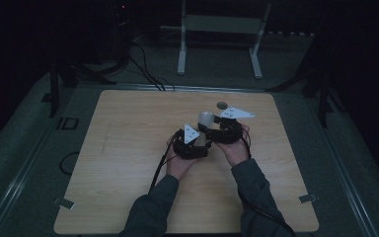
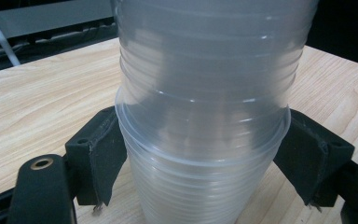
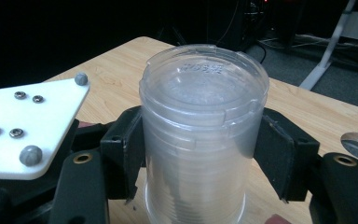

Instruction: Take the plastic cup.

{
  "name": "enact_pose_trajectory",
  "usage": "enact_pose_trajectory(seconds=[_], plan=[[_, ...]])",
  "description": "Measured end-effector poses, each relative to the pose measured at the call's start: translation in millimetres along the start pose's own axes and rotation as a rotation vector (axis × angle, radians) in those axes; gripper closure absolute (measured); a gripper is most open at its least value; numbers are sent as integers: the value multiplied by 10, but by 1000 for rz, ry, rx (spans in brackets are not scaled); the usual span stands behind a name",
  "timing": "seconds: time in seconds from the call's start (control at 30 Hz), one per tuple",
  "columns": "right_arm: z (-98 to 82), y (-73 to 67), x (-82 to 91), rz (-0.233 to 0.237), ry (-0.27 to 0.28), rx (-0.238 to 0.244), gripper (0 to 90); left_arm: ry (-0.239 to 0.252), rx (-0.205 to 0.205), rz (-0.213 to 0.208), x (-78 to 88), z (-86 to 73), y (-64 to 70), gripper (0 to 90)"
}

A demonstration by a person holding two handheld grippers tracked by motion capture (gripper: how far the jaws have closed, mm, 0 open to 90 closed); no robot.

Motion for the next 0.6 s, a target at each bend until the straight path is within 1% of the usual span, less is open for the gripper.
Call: enact_pose_trajectory(seconds=[0.33,0.47,0.6], plan=[[68,4,29,3,15,5,373,-2,2,-1,3,-2,3,209],[99,-1,44,4,25,7,379,2,5,10,12,-6,-3,205],[120,-6,61,4,32,4,385,0,10,3,21,-12,-6,205]])
Point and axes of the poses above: each handheld gripper's, and its own axes: x roughly backward along the jaws, z roughly out of its top, y roughly to its right, the point moved 8 cm from there along -x, roughly forward along the jaws, and after that the axes turned 7 degrees about x, right-handed, at the moved point
